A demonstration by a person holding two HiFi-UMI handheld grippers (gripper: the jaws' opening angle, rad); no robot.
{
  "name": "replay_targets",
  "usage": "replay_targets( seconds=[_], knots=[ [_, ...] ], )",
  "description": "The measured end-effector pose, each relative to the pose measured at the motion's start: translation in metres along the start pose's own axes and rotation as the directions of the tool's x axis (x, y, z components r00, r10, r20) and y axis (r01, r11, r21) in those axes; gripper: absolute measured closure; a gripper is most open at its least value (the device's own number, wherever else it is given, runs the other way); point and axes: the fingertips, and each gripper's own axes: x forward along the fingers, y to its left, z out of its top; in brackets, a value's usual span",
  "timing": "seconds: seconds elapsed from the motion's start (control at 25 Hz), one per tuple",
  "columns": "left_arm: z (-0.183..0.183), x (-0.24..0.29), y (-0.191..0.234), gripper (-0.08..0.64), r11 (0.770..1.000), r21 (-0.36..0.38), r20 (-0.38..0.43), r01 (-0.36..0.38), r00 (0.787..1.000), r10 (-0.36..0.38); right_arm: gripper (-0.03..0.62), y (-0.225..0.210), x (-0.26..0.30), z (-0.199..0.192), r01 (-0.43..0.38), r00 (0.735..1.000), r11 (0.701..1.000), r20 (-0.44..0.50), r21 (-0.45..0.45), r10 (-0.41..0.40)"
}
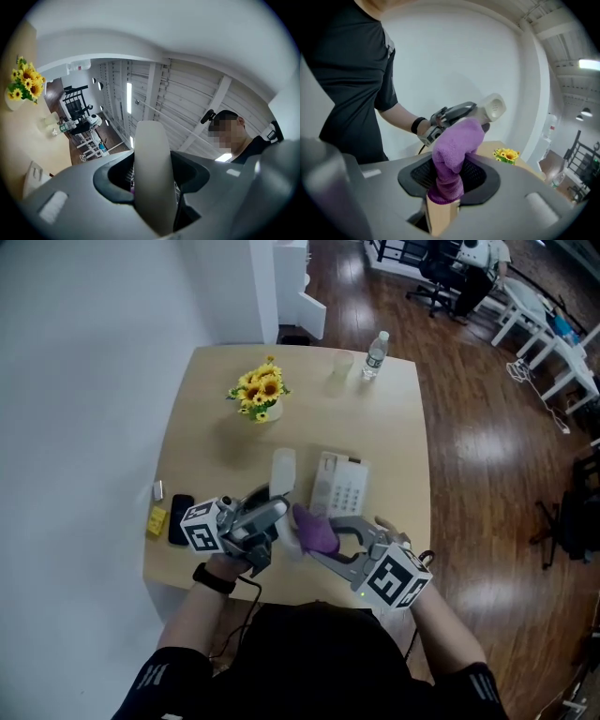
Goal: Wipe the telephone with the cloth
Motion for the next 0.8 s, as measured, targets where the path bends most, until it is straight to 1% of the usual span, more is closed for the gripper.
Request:
replay_targets(
  seconds=[0.08,0.16,0.2,0.28,0.36,0.44,0.48,0.56,0.68,0.72,0.8],
  knots=[
    [0.001,0.003,-0.001,0.341,1.0,-0.008,0.015,0.009,1.0,-0.009,0.462,0.013,0.008,-0.002,-0.03,0.999,0.998,-0.031,-0.048,0.028],
    [0.0,0.005,-0.001,0.341,1.0,-0.004,0.015,0.008,1.0,-0.008,0.461,0.024,0.016,-0.008,-0.04,0.998,0.996,-0.05,-0.079,0.037],
    [-0.001,0.006,0.0,0.341,1.0,0.0,0.013,0.004,1.0,-0.004,0.462,0.026,0.019,-0.011,-0.037,0.998,0.996,-0.053,-0.082,0.033],
    [-0.001,0.003,0.0,0.341,1.0,-0.004,0.02,-0.001,1.0,0.001,0.462,0.032,0.021,-0.013,-0.045,0.998,0.997,-0.05,-0.06,0.042],
    [0.001,0.0,-0.002,0.341,1.0,-0.01,0.034,-0.001,0.999,0.001,0.462,0.044,0.022,-0.017,-0.087,0.995,0.995,-0.061,-0.05,0.084],
    [0.002,-0.005,-0.002,0.341,1.0,-0.012,0.047,-0.003,0.999,0.004,0.462,0.06,0.024,-0.026,-0.141,0.986,0.988,-0.099,-0.069,0.133],
    [0.002,-0.007,-0.002,0.341,1.0,-0.016,0.054,-0.002,0.999,0.003,0.462,0.064,0.024,-0.03,-0.153,0.983,0.985,-0.112,-0.074,0.144],
    [0.002,-0.009,-0.004,0.341,1.0,-0.025,0.063,0.009,0.998,-0.007,0.462,0.059,0.02,-0.028,-0.128,0.988,0.99,-0.096,-0.053,0.122],
    [0.0,-0.008,-0.009,0.339,0.999,-0.029,0.059,0.027,0.998,-0.025,0.462,0.029,0.011,-0.007,-0.047,0.999,0.999,-0.027,-0.006,0.047],
    [-0.001,-0.008,-0.01,0.341,0.999,-0.03,0.059,0.031,0.998,-0.029,0.462,0.02,0.01,-0.003,-0.033,0.999,0.999,-0.016,-0.004,0.033],
    [-0.001,-0.007,-0.01,0.341,0.999,-0.029,0.065,0.035,0.997,-0.033,0.461,0.014,0.016,0.001,-0.041,0.999,0.999,-0.014,-0.024,0.04]
  ],
)
